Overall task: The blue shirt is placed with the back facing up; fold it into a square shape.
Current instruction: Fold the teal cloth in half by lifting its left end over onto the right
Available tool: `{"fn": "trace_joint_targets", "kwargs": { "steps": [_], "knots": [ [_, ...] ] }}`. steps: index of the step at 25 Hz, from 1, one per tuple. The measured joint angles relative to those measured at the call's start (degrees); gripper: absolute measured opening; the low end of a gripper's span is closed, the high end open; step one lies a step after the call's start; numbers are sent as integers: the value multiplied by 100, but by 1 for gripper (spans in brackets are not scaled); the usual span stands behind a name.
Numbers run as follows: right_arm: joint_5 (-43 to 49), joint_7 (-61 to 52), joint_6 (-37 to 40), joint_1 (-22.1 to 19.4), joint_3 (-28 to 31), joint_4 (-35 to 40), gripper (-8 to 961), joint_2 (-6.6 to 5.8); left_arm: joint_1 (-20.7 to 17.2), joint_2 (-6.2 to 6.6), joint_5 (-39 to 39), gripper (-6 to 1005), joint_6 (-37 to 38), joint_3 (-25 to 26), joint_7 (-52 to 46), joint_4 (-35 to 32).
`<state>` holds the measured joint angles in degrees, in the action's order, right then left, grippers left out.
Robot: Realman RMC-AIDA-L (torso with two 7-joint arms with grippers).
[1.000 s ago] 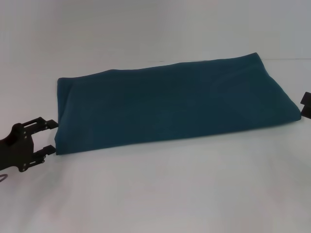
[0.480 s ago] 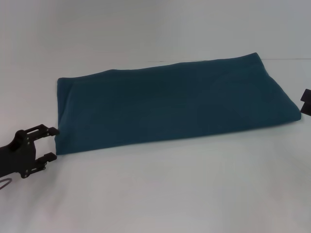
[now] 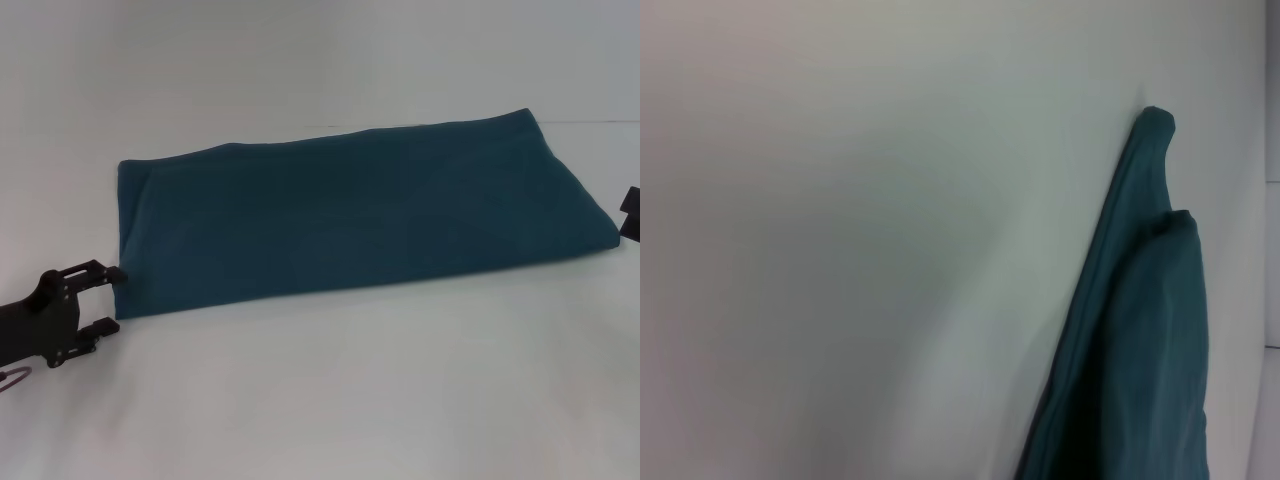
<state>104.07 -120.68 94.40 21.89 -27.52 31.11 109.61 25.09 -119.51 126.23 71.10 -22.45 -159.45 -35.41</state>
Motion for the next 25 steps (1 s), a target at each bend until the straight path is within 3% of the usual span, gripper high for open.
{"fn": "trace_joint_targets", "kwargs": {
  "steps": [13, 25],
  "knots": [
    [-15, 33, -1, -45, 1, -63, 792, 8, 49, -39, -1, 723, -101, -32, 4, -1],
    [-25, 36, 3, -57, 1, -73, 792, 8, 378, -32, -37, 721, -380, -257, 44, 240]
  ]
}}
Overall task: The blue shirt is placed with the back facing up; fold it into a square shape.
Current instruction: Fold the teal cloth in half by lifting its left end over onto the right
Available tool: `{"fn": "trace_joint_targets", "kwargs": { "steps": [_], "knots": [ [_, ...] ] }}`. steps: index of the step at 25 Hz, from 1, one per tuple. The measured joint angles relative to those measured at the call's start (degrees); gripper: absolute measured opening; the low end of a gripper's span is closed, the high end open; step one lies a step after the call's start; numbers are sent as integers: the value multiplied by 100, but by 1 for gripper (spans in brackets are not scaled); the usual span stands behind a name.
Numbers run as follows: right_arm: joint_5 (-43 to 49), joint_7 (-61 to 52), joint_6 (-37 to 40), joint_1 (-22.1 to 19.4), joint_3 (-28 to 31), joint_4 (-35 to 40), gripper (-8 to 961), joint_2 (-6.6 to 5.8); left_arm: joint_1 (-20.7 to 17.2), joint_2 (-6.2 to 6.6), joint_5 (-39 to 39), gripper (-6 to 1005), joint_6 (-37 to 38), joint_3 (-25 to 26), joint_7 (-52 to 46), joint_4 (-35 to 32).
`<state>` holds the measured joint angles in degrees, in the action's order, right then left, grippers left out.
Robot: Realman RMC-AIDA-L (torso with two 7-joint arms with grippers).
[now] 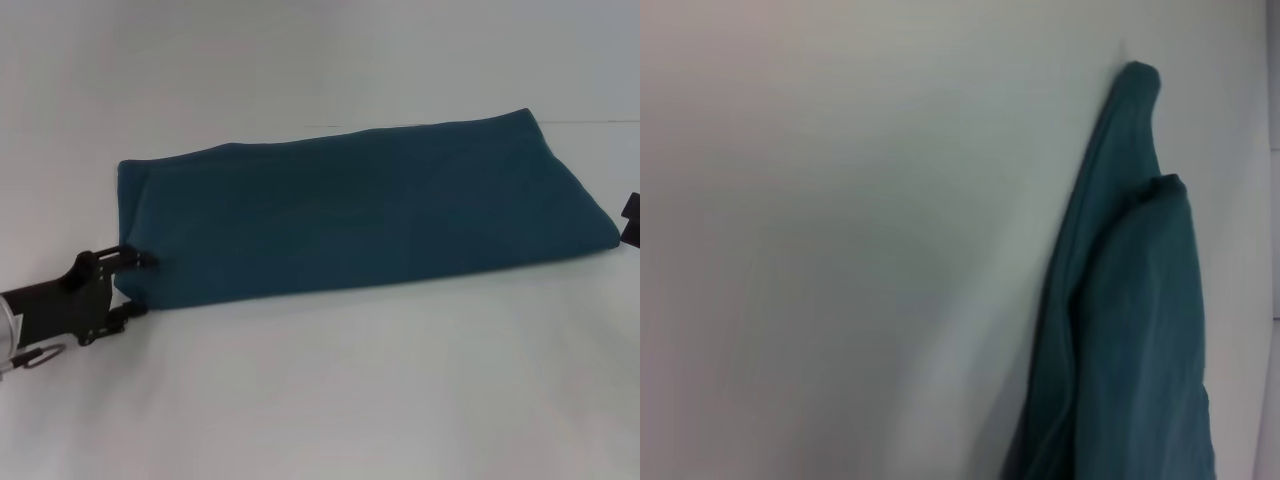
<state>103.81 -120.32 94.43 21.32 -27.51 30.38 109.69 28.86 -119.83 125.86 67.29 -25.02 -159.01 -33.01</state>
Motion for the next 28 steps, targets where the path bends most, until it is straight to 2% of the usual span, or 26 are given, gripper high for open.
{"fn": "trace_joint_targets", "kwargs": {
  "steps": [8, 18, 28],
  "knots": [
    [-13, 0, 17, -5, 0, -7, 792, 0, -54, -3, -564, 721, 439, 46, 335, -178],
    [-5, 12, -17, -14, 0, -15, 787, 6, -366, -27, -406, 719, 429, 54, 173, -190],
    [13, 17, -22, -14, 0, -58, 782, 8, -398, -31, -247, 718, 518, 20, 89, -182]
  ]
}}
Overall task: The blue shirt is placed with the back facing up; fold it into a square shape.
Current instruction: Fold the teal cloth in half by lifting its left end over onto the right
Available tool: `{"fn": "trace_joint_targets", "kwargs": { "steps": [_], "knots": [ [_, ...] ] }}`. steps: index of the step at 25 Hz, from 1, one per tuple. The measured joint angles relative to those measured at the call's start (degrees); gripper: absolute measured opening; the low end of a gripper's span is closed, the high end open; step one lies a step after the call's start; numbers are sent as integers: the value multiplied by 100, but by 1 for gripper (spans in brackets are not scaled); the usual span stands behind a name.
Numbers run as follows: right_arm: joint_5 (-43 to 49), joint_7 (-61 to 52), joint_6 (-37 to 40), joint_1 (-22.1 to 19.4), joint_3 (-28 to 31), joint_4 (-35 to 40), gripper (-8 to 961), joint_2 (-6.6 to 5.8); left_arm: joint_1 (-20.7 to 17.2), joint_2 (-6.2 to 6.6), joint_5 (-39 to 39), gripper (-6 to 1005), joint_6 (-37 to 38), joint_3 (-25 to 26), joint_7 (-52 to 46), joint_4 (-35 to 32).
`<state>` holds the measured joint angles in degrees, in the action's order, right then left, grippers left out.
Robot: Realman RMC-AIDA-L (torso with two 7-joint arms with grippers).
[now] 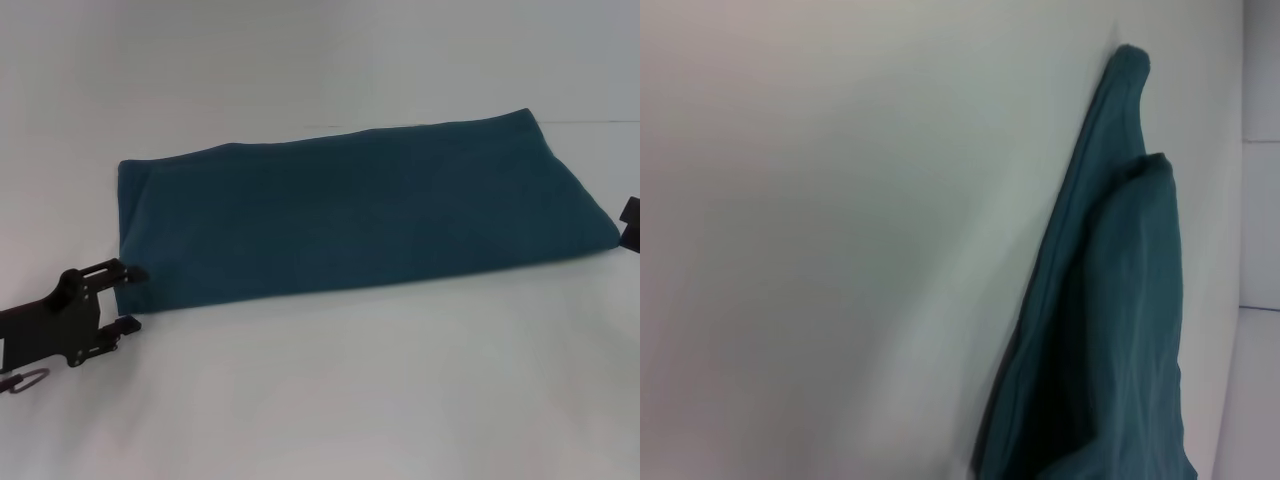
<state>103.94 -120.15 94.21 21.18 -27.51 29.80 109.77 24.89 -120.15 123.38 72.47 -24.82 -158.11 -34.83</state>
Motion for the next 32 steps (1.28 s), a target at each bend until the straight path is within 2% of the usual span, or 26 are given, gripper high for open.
{"fn": "trace_joint_targets", "kwargs": {
  "steps": [11, 32],
  "knots": [
    [12, 0, -80, -1, 0, -18, 776, -6, 47, -6, 150, 717, -213, -10, -201, 21],
    [-8, 0, -71, -53, 75, -27, 764, -9, 643, -27, 88, 715, -934, -62, 83, 226]
  ]
}}
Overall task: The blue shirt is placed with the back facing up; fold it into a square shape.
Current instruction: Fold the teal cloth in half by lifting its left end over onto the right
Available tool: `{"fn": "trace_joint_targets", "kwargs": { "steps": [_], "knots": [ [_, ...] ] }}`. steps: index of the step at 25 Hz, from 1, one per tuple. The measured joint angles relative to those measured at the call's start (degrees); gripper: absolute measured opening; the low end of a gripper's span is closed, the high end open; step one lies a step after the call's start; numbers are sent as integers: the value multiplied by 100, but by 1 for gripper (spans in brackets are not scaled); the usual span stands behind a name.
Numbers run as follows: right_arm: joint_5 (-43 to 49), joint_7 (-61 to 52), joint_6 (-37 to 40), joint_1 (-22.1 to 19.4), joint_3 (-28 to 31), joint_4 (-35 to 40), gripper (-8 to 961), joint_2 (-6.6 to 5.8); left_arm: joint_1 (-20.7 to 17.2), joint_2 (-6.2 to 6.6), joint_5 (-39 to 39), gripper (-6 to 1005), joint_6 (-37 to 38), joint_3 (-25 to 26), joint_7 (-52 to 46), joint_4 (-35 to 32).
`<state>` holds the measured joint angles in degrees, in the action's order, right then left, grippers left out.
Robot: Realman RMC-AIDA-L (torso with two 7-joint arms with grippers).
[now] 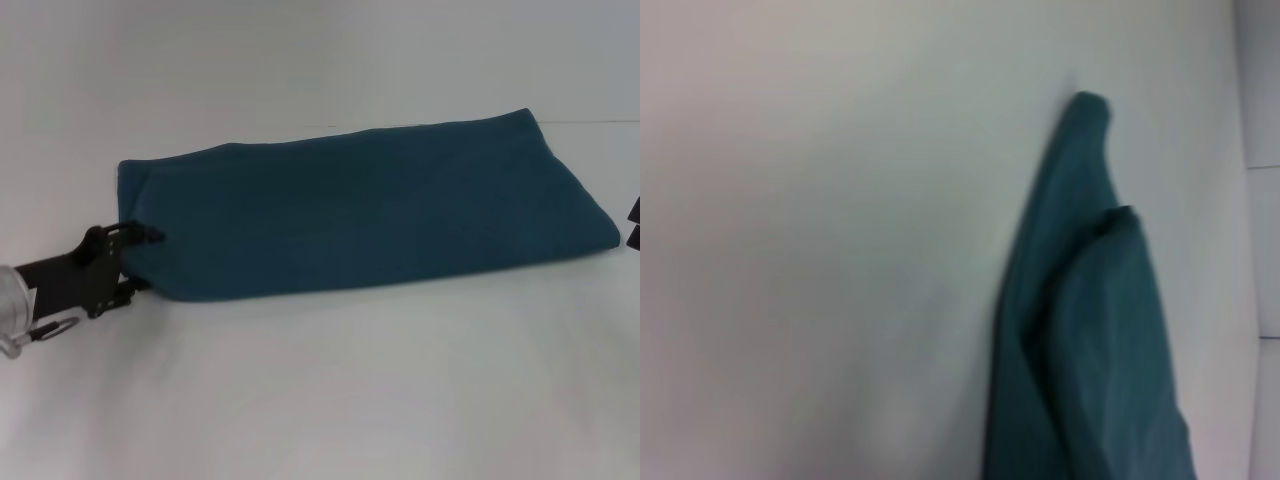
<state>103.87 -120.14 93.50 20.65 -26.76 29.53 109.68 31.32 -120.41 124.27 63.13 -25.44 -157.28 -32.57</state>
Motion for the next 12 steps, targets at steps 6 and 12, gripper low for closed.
{"fn": "trace_joint_targets", "kwargs": {
  "steps": [6, 12],
  "knots": [
    [-12, 0, 25, -3, 6, 0, 761, 0, 28, 37, -239, 714, 263, -4, 362, 33],
    [-11, 0, -4, -21, 5, 0, 758, 0, 49, 60, 7, 714, 64, -44, 241, 200]
  ]
}}
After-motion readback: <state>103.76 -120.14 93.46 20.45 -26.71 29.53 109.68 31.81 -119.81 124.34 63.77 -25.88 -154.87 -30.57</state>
